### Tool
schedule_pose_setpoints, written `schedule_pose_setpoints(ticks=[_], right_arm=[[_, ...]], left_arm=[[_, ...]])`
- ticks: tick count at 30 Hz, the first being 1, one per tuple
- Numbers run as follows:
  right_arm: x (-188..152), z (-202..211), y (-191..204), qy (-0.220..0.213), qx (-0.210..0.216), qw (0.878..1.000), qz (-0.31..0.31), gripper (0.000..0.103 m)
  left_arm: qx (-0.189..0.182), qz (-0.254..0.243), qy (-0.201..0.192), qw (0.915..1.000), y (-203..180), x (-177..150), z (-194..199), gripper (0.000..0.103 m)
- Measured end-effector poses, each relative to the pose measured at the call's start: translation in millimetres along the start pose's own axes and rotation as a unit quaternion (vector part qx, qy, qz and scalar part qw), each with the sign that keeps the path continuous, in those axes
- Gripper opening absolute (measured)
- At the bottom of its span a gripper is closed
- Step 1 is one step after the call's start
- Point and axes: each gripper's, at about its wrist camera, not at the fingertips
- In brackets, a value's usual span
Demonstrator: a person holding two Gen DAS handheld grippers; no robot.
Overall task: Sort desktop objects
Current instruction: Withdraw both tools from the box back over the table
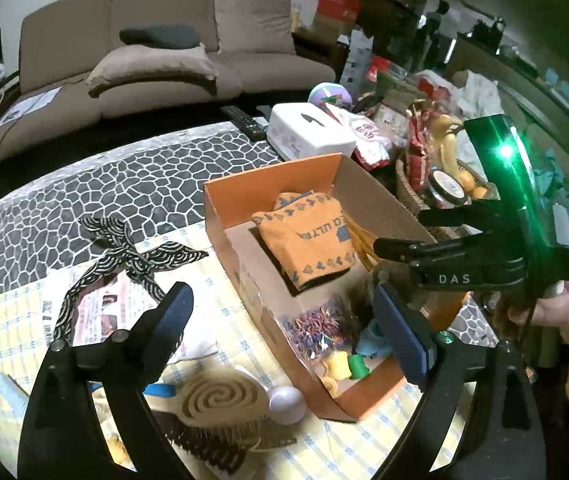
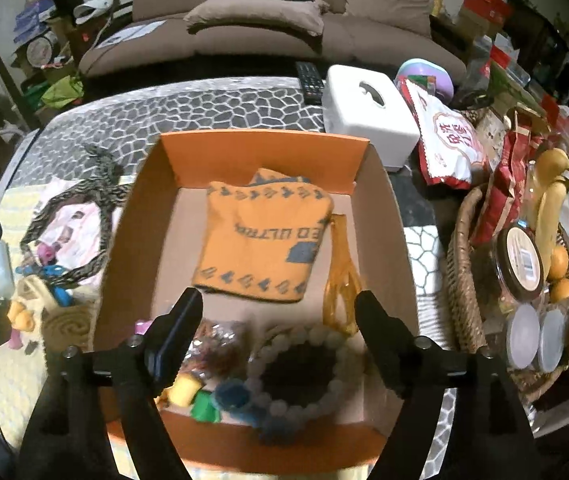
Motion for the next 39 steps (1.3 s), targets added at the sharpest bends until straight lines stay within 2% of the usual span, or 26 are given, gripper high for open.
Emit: schedule_pose_setpoints(ticks=[2,6,7,18,26,39], right_arm=[[-4.3,6.5,4.1,-0.005,0.003,1.0,-0.001,0.085],[-12.0,18.5,13.8,-0.012,0.003,1.0,-0.002,0.101],[-14.1,20.9,15.5,-0.014,0.004,1.0,-0.003,0.102],[-42.0,46.7,43.3,-0.031,0.01,0.999,0.0,0.102],[-65.4,65.0,67.2,-0.039,0.021,0.999,0.005,0.102],[-104.1,101.9,137.7,-0.056,0.034,0.997,0.037,0.102]], left_arm=[[0.004,0.001,-0.002,1.0,-1.3,-3.7,7.6,0.092],[0.008,0.009,-0.012,0.9999,0.4,-12.9,23.2,0.103],[0.009,0.012,-0.014,0.9998,1.7,-16.6,28.0,0.103],[0.048,0.039,-0.024,0.9978,18.6,-52.4,68.9,0.103],[0.057,0.067,-0.035,0.9955,36.4,-85.4,106.6,0.103],[0.103,0.094,-0.026,0.9899,67.8,-145.6,159.8,0.103]])
Point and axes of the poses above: each gripper's, at about its wrist camera, not at the fingertips, and z roughly against the way its jaws point, y to its left, x to its top, and after that the axes turned 9 degrees about y, right-handed
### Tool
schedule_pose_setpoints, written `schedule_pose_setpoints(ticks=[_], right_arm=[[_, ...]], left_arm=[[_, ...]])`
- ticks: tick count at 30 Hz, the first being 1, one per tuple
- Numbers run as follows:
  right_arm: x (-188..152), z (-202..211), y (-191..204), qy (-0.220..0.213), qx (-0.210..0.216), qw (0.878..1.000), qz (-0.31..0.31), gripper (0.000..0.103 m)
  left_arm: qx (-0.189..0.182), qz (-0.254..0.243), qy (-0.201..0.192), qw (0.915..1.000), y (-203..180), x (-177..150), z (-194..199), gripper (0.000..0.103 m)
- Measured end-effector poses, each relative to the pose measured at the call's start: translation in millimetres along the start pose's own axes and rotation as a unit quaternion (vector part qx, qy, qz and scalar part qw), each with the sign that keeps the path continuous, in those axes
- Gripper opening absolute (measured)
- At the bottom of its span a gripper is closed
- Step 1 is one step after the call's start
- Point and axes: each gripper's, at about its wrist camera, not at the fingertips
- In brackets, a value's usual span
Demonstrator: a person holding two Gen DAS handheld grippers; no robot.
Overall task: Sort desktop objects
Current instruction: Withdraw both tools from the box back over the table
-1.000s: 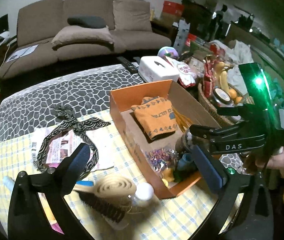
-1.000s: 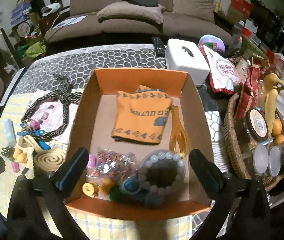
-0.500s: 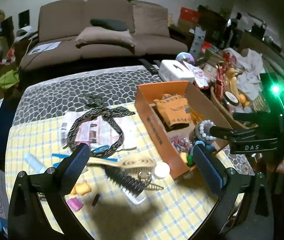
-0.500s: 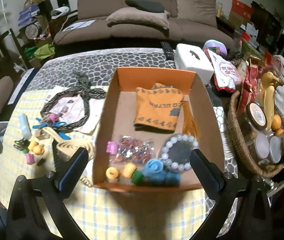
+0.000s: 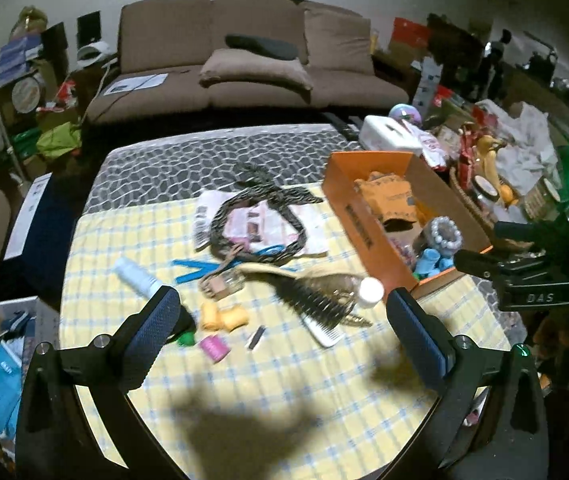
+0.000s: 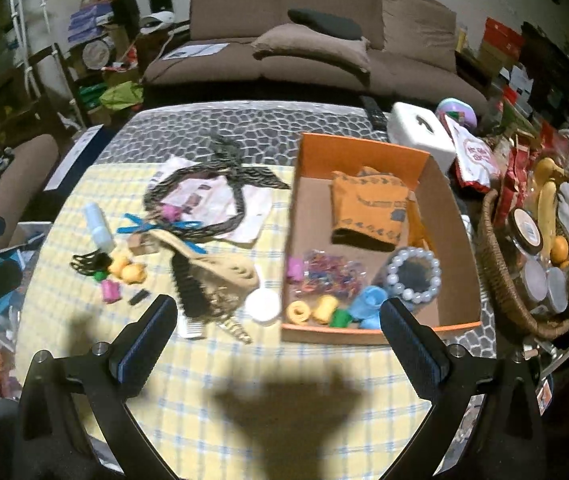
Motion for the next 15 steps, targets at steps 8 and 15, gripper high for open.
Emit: schedule_pose_setpoints(ticks=[8,15], right_arm=[[-3.5,5.2,40.2,-0.001,0.007,1.0,0.018,0.102],[-0.2,-12.1,75.3,-0.006,0.021,0.999,0.047,0.102]], left_arm=[[0.026,0.014,0.01,0.9995,35.9,-22.1,12.9,0.103],[0.051,0.032,0.028,0.9978,68.4,-37.8,0.1,0.103]])
Point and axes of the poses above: each gripper's, at about its wrist camera, not at the fingertips, and z roughly against the way its jaws point, y to its left, x to its top, and after that the axes turned 9 degrees about y, right-handed
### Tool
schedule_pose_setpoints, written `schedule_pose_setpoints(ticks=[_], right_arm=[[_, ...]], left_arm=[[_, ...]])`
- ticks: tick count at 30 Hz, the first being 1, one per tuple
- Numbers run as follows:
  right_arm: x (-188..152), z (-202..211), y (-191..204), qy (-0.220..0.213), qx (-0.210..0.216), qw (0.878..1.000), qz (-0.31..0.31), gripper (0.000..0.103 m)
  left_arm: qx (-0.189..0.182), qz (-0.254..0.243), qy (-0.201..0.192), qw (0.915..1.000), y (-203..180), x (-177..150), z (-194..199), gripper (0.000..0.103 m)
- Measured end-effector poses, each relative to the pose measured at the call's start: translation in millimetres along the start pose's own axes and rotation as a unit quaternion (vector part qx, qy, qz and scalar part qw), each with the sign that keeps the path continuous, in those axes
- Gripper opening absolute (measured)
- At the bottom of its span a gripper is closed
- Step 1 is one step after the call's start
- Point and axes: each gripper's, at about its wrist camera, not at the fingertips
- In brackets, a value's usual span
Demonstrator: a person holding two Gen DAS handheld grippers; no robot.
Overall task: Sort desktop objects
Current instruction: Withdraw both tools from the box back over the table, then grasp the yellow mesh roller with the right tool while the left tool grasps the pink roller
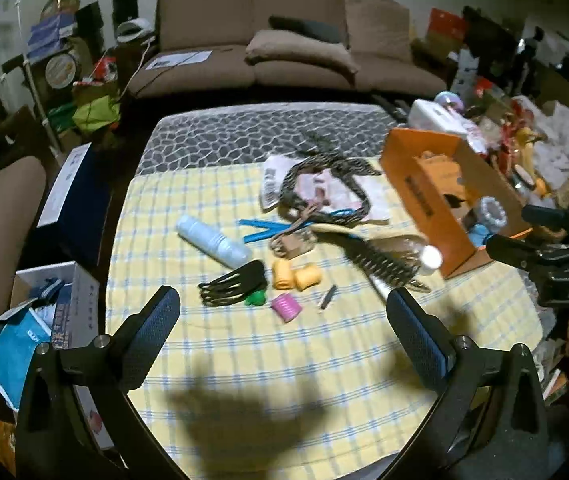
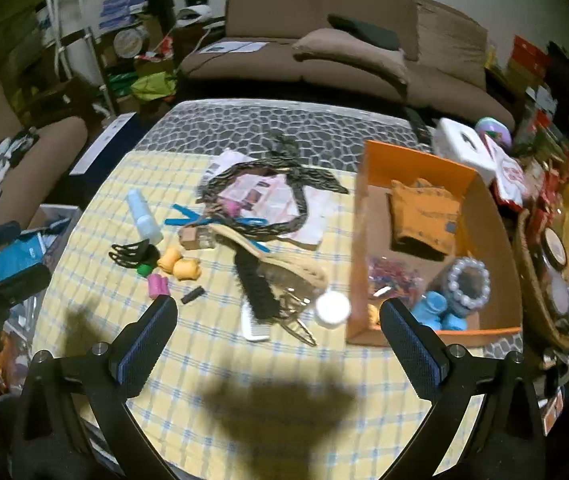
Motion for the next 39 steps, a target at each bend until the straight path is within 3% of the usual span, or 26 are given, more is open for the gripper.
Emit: schedule_pose_setpoints(ticks=[5,14,22,25,28,30,37,39], right_arm=[[5.0,-24.1,27.7,0.002,0.011,0.999,0.037,0.102],[7.7,-65.5,47.1,0.011,0.053,0.998,0.035,0.102],[10.9,-92.9,46.8,0.017,0.068,0.997,0.022,0.099],[12.9,-99.7,47.5,0.015,0.077,0.997,0.02,0.089],[16.8,-105.1,49.8,0.008,0.087,0.996,0.022,0.07],[19.7,-110.3,52.2,0.006,0.098,0.995,0.026,0.061],[28.8,-139.4,68.4,0.027,0.117,0.991,0.052,0.058],[29.9,-147.5,70.1,0.034,0.122,0.991,0.053,0.058]], left_arm=[[0.002,0.011,-0.001,0.9999,19.4,-5.8,-18.8,0.103],[-0.017,0.035,0.019,0.9991,41.6,-16.1,-67.7,0.102],[-0.022,0.027,0.043,0.9985,37.6,-24.0,-107.2,0.088],[-0.028,0.027,0.049,0.998,36.9,-26.4,-120.1,0.079],[-0.035,0.024,0.053,0.9977,36.5,-26.5,-130.7,0.076],[-0.043,0.02,0.053,0.9975,35.4,-25.5,-136.0,0.066],[-0.062,-0.008,0.061,0.9962,23.5,-25.9,-158.2,0.06],[-0.062,-0.013,0.071,0.9954,20.1,-26.3,-166.9,0.051]])
Point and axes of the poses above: each gripper's, at about its wrist camera, not at the fingertips, and z roughly against the way its jaws point, y to its left, x to its top, and after that the axes turned 9 degrees about y, right-handed
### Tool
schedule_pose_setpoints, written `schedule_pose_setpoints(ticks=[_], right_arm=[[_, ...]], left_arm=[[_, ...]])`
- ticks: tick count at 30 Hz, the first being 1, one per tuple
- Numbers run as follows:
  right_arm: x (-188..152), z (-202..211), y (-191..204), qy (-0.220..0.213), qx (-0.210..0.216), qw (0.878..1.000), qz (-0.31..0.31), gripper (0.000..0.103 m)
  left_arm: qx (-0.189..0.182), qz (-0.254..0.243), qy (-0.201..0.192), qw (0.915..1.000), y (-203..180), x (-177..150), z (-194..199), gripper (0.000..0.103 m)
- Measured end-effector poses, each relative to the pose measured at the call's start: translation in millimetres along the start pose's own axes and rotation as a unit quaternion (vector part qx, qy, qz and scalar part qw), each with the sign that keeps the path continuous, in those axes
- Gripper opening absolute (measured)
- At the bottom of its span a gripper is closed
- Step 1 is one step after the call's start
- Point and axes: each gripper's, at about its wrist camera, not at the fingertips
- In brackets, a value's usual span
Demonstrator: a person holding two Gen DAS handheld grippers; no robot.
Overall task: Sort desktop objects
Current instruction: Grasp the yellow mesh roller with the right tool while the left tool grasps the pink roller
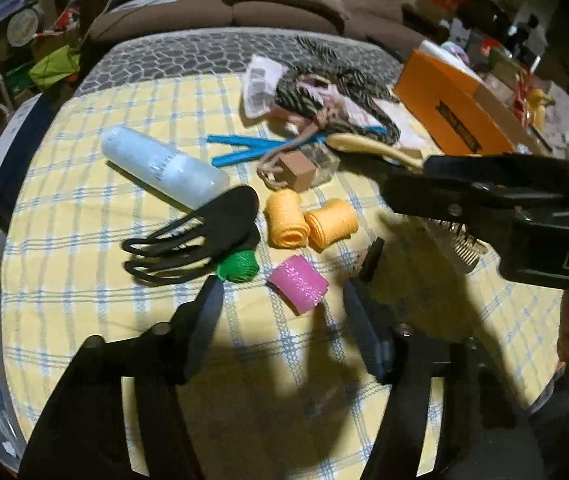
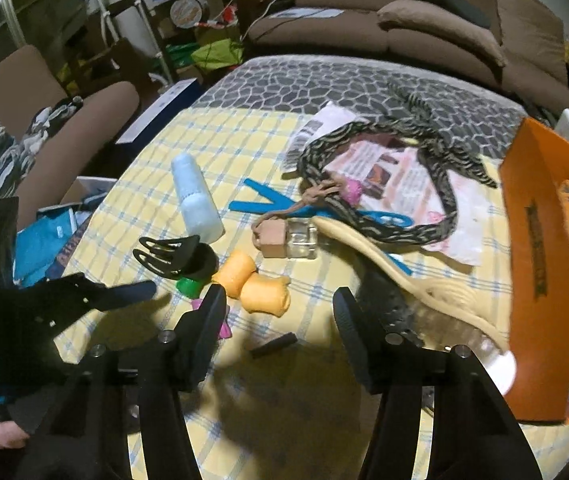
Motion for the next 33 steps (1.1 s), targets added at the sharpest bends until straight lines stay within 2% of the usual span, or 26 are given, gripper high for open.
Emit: schedule_pose_setpoints(ticks=[10,16,23,25,26,27,33], right_arm=[[3.1,-34.0,5.1,0.027,0.001,1.0,0.016,0.055],[4.0,-48.2,8.4,0.037,-0.009,0.999,0.027,0.055],[1.8,-63.6,7.8,0.05,-0.013,0.998,0.028,0.054],[2.2,-65.0,7.4,0.051,-0.012,0.998,0.029,0.049],[2.4,-66.1,6.4,0.052,-0.004,0.998,0.027,0.041],[2.3,-67.0,5.7,0.053,0.003,0.998,0.026,0.037],[2.7,-57.5,4.9,0.04,0.012,0.999,0.024,0.037]], left_arm=[[-0.008,0.003,0.013,0.9999,-3.9,1.8,-22.9,0.047],[-0.015,0.017,0.004,0.9997,-0.5,5.6,-27.7,0.035],[-0.008,0.014,0.001,0.9999,-1.4,5.8,-28.5,0.033],[-0.01,0.016,0.002,0.9998,-1.0,5.6,-28.6,0.033],[-0.012,0.018,0.002,0.9998,-0.6,5.5,-28.1,0.033],[-0.013,0.02,0.002,0.9997,0.2,5.2,-27.4,0.033],[-0.023,0.033,-0.003,0.9992,5.1,3.4,-21.1,0.033]])
Point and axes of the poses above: each gripper's, at about its wrist camera, not at the fingertips, and z roughly against the way its jaws point, y to its left, x to its top, and after that the axes turned 9 degrees about y, right-handed
